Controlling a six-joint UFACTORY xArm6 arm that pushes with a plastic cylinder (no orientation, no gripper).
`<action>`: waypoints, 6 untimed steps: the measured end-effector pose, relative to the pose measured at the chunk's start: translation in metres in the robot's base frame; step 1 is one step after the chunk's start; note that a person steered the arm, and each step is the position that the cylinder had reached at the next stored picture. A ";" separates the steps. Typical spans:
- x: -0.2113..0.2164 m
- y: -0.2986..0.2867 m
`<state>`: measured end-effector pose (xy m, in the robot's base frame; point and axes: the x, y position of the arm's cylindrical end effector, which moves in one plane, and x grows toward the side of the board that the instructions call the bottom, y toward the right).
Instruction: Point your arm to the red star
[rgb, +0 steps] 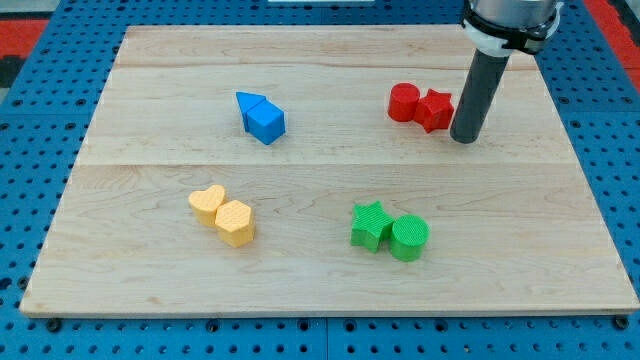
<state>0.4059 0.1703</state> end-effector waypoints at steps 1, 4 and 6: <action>0.003 0.018; -0.097 0.049; -0.104 -0.016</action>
